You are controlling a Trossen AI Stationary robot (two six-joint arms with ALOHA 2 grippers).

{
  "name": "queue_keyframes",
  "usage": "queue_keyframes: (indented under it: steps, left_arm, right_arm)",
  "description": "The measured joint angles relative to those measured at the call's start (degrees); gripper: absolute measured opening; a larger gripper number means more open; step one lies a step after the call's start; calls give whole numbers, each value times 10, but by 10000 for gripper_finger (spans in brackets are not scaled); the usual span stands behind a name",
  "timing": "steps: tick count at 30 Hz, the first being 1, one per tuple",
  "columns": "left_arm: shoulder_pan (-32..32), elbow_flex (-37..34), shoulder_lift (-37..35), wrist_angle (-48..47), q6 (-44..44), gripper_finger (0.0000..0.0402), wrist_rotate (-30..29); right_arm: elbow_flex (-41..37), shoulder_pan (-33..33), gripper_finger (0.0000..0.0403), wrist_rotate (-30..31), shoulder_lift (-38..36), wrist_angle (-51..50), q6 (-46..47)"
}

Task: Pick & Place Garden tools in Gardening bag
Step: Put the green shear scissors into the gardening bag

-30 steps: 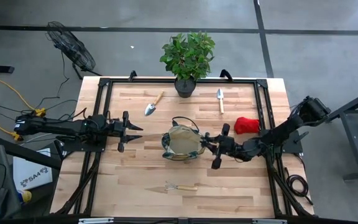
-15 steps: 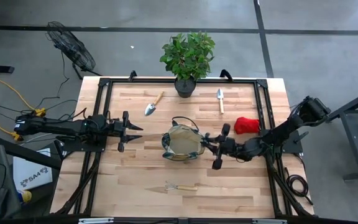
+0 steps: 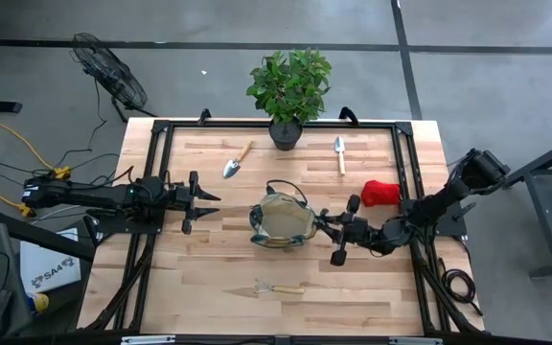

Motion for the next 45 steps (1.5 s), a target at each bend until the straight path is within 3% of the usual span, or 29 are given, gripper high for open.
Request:
queue_keyframes:
  steps: [16,30,45]
  left_arm:
    - [0,0,0,0,4,138,-9]
    - [0,0,0,0,4,138,-10]
    - [0,0,0,0,3,138,-10]
  right_arm:
    - [0,-6,38,0,0,-34,42]
    - [1,-69,38,-66,0,-76,94]
    - [1,-89,38,-130,0,-98,106]
